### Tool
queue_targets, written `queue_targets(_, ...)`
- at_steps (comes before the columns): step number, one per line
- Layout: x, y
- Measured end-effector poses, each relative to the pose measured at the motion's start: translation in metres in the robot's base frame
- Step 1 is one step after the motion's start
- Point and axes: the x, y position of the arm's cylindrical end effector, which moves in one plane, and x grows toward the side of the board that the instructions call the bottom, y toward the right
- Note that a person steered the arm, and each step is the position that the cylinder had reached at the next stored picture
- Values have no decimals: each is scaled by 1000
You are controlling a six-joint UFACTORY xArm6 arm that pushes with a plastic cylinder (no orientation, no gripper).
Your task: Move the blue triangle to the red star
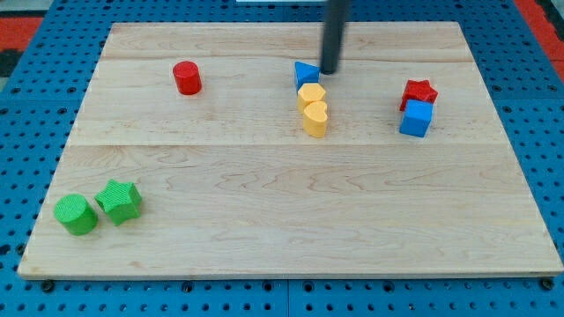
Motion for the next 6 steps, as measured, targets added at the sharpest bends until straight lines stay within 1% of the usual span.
queue_targets(1, 1, -61)
queue_targets(2, 70, -54)
queue_targets(3, 44, -29)
queue_targets(4, 20, -45)
queue_targets(5, 47, 41)
queue_targets(6, 58, 89)
